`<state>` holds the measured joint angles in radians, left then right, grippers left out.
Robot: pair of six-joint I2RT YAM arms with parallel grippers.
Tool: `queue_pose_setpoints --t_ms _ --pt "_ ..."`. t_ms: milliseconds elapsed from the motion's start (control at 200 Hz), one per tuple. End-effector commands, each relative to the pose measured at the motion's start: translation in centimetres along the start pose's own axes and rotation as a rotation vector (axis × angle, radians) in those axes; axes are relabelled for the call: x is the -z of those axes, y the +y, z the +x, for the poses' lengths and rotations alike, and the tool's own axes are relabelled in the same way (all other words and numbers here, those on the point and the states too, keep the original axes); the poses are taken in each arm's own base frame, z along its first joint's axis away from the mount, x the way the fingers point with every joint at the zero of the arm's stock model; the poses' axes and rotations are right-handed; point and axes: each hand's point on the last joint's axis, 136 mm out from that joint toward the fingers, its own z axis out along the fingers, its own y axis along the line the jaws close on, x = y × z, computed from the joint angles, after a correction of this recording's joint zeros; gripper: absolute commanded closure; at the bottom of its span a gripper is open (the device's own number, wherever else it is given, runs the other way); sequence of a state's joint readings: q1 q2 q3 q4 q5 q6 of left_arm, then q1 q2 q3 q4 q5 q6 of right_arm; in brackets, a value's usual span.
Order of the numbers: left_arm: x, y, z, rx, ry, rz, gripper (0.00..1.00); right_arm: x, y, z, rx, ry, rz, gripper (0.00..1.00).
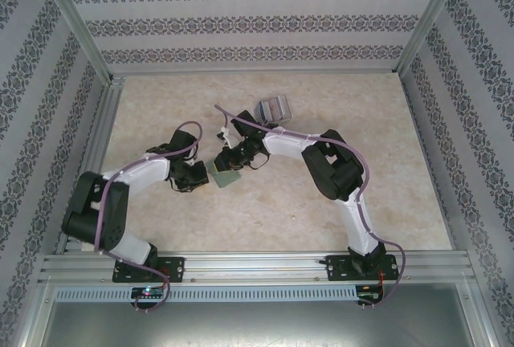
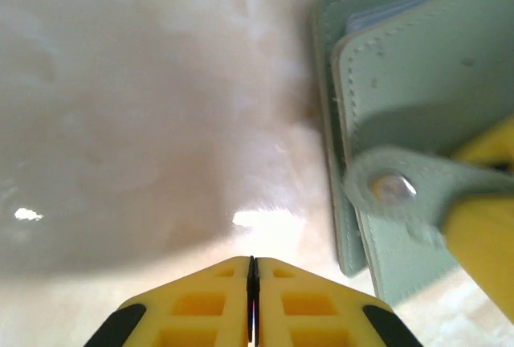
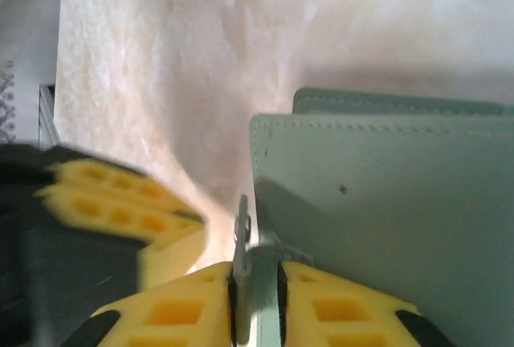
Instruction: Put the credit cards into the card holder
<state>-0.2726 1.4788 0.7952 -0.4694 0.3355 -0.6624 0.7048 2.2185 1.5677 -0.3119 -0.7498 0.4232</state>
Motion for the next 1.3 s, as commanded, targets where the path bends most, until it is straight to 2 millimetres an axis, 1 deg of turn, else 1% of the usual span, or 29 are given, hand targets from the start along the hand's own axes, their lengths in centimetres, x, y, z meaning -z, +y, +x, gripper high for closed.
queue_pose_setpoints --t_ms 0,60,125,230,275,315,350,390,445,505,555,610,645,694,754,834,934,1004,1129,1199,1294 --pt "3.8 0.7 -0.5 0.001 -0.087 -0.043 0.89 -0.8 -0.5 0.8 0.016 0.044 0.07 0.57" --pt "5.4 0.4 -0.9 0.001 -0.124 -0.033 0.89 -0.2 0.7 0.6 0.029 0.033 0.043 0.52" --pt "6.7 -0.4 -1.4 -0.006 -0.156 -0.009 0.88 1.0 2.2 0.2 0.046 0.015 0.02 0.48" --pt "8.1 -2.5 -2.5 -0.019 -0.171 0.054 0.88 3.9 4.7 -0.7 0.082 -0.038 -0.01 0.44" --pt "8.4 -3.5 -2.8 -0.021 -0.175 0.083 0.88 5.3 5.3 -1.1 0.091 -0.068 -0.015 0.43" --pt "8.6 -4.2 -3.1 -0.026 -0.176 0.107 0.88 6.5 5.4 -1.4 0.089 -0.096 -0.013 0.42" --pt "8.8 -5.0 -3.3 -0.031 -0.178 0.127 0.88 7.5 5.1 -1.7 0.08 -0.126 -0.001 0.42" --pt "8.8 -5.7 -3.5 -0.042 -0.173 0.142 0.88 8.6 4.2 -2.0 0.058 -0.162 0.025 0.41" --pt "8.4 -6.7 -3.5 -0.059 -0.158 0.154 0.88 9.6 2.0 -2.2 0.005 -0.2 0.092 0.41" --pt "7.6 -7.7 -3.6 -0.075 -0.145 0.168 0.88 10.1 -0.9 -2.0 -0.066 -0.221 0.166 0.42" --pt "6.7 -8.4 -3.4 -0.089 -0.118 0.171 0.88 9.9 -3.0 -1.6 -0.117 -0.214 0.211 0.43" --pt "5.4 -8.8 -3.3 -0.101 -0.081 0.161 0.87 9.3 -4.6 -1.2 -0.145 -0.194 0.241 0.43" --pt "4.5 -8.7 -3.2 -0.105 -0.056 0.143 0.88 8.7 -5.1 -0.9 -0.156 -0.18 0.249 0.43" --pt "3.2 -8.4 -3.0 -0.107 -0.023 0.124 0.88 7.8 -5.5 -0.6 -0.167 -0.163 0.238 0.43" --pt "1.8 -7.4 -2.9 -0.105 0.001 0.084 0.88 6.9 -5.7 -0.2 -0.175 -0.142 0.231 0.43" --pt "0.4 -5.7 -3.0 -0.113 0.002 0.008 0.89 5.8 -5.5 0.1 -0.175 -0.12 0.218 0.42" --pt "-1.2 -3.4 -2.8 -0.112 0.013 -0.076 0.9 4.5 -4.5 0.1 -0.156 -0.089 0.193 0.42" --pt "-2.5 -2.3 -2.6 -0.103 0.021 -0.093 0.91 3.6 -4.1 0.1 -0.147 -0.073 0.185 0.41" --pt "-4.6 0.0 -1.7 -0.067 0.058 -0.126 0.93 2.2 -3.5 0.3 -0.147 -0.043 0.167 0.41" --pt "-5.3 0.7 -1.1 -0.049 0.072 -0.124 0.94 1.4 -3.1 0.4 -0.151 -0.037 0.147 0.41" --pt "-5.6 1.7 -0.4 -0.027 0.076 -0.131 0.96 0.2 -1.9 0.4 -0.152 -0.027 0.102 0.43"
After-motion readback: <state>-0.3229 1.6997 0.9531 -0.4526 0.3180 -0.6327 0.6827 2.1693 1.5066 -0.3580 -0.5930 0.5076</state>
